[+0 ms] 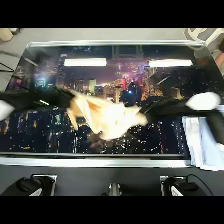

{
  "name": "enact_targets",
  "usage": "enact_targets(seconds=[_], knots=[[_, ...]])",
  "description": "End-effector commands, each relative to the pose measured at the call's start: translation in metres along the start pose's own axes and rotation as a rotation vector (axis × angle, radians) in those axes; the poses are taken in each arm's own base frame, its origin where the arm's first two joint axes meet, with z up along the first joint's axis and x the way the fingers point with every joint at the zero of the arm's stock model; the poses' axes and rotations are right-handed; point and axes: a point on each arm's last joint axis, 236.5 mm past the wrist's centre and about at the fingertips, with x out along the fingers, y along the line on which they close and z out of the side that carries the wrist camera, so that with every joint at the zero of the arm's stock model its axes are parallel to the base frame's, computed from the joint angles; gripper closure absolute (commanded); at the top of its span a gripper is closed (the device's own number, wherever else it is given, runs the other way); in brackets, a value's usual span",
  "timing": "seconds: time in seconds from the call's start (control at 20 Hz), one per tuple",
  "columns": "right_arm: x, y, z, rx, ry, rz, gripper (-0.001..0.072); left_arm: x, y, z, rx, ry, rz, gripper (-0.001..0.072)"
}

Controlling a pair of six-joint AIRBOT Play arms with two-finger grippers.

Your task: Fold the shirts.

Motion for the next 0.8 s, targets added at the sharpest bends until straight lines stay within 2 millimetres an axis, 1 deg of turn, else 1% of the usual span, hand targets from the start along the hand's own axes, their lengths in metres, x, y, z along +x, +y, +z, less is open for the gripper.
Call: enact_targets(seconds=[0.0, 0.05, 0.1, 0.15, 0.2, 0.25, 0.3, 0.35, 0.45, 0.5, 0.6, 0.65, 0.75], knots=[[-0.223, 0.010, 0.114, -0.311, -0.466, -0.572, 0.0688, -0.201, -0.025, 0.138, 0.111, -0.582, 0.088, 0.0684], [-0.283, 0.028, 0.131, -0.417, -0.575, -0.754, 0.0689, -0.254, -0.034, 0.155, 0.102, -0.723, 0.094, 0.0684], [-0.333, 0.049, 0.141, -0.505, -0.662, -0.914, 0.0689, -0.295, -0.039, 0.162, 0.092, -0.825, 0.101, 0.0684], [-0.374, 0.070, 0.144, -0.562, -0.738, -1.050, 0.0689, -0.325, -0.041, 0.162, 0.092, -0.896, 0.120, 0.0684], [-0.401, 0.084, 0.143, -0.583, -0.792, -1.137, 0.0689, -0.342, -0.037, 0.155, 0.089, -0.919, 0.157, 0.0684], [-0.420, 0.092, 0.140, -0.569, -0.837, -1.190, 0.0689, -0.348, -0.027, 0.147, 0.071, -0.906, 0.208, 0.0684], [-0.429, 0.092, 0.137, -0.539, -0.849, -1.214, 0.0689, -0.346, -0.012, 0.135, 0.044, -0.861, 0.269, 0.0684], [-0.430, 0.087, 0.135, -0.516, -0.840, -1.223, 0.0689, -0.339, 0.003, 0.124, 0.014, -0.800, 0.324, 0.0684], [-0.419, 0.071, 0.135, -0.481, -0.796, -1.203, 0.0689, -0.316, 0.022, 0.102, -0.028, -0.667, 0.384, 0.0683], [-0.413, 0.061, 0.136, -0.459, -0.781, -1.187, 0.0689, -0.300, 0.031, 0.090, -0.043, -0.599, 0.402, 0.0684], [-0.401, 0.037, 0.143, -0.388, -0.778, -1.149, 0.0689, -0.256, 0.050, 0.060, -0.076, -0.432, 0.428, 0.0683], [-0.391, 0.020, 0.147, -0.356, -0.765, -1.127, 0.0689, -0.229, 0.060, 0.038, -0.114, -0.336, 0.434, 0.0683], [-0.361, -0.026, 0.153, -0.304, -0.684, -1.090, 0.0689, -0.168, 0.076, -0.016, -0.239, -0.133, 0.424, 0.0682]])
